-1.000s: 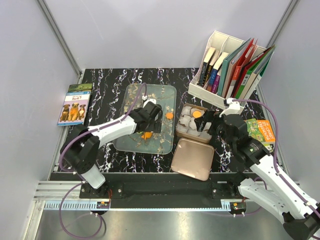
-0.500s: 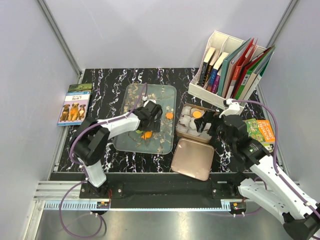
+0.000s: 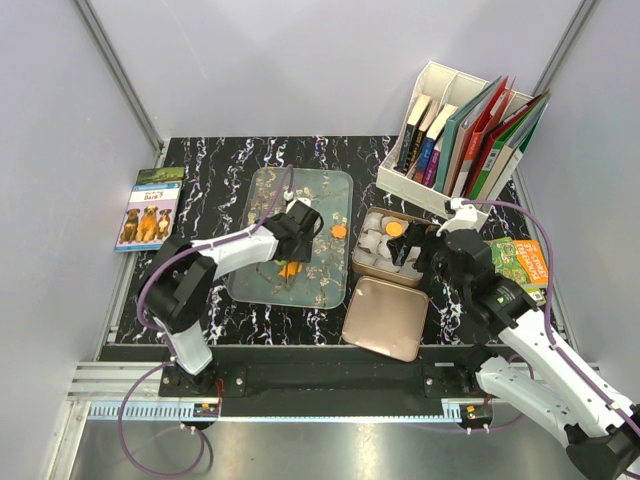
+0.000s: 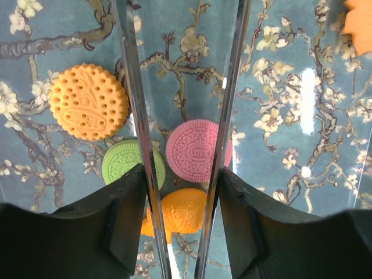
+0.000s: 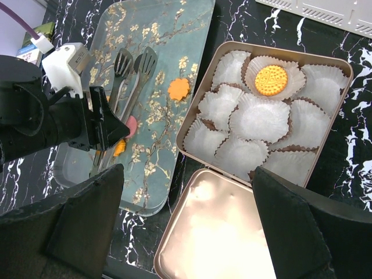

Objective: Pack the cookies

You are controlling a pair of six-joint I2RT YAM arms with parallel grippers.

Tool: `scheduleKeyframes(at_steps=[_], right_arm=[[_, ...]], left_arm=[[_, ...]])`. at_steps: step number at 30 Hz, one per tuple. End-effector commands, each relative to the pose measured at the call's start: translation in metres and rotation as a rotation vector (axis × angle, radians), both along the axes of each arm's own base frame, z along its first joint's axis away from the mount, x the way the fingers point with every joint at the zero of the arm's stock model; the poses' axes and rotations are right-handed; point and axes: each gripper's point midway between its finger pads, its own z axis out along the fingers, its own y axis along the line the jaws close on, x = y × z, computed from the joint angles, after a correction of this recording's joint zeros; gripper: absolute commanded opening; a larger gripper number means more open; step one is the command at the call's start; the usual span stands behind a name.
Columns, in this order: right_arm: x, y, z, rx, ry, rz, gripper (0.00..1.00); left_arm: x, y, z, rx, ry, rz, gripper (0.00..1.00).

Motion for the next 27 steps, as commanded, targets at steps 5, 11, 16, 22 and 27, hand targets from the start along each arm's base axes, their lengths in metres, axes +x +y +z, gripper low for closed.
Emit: scheduleKeyframes(at_steps=[5, 11, 16, 22, 27], right_arm=[[0.002, 0.006, 0.013, 0.047, -0.039, 0.012, 1.0], [0.002, 0.008, 0.014, 0.059, -0.036, 0.016, 1.0], [0.002, 0.011, 0.015, 0.077, -0.038, 0.023, 1.0], [0.0, 0.011, 0.015, 0.084, -0.038, 0.027, 1.0], [-0.002, 0.009, 0.015, 0.077, -0.041, 0.025, 1.0]], left_arm=[[0.0, -0.002, 0.057, -0.038, -0.112, -0.014, 0.52], [-0.013, -0.004, 0.107, -0.033, -0.131, -0.079, 0.53], [-0.013, -0.006, 0.132, -0.047, -0.176, -0.099, 0.52], [-0.008, 0.0, 0.129, -0.011, -0.191, -0.07, 0.52], [-0.002, 0.004, 0.115, 0.035, -0.188, -0.048, 0.53]])
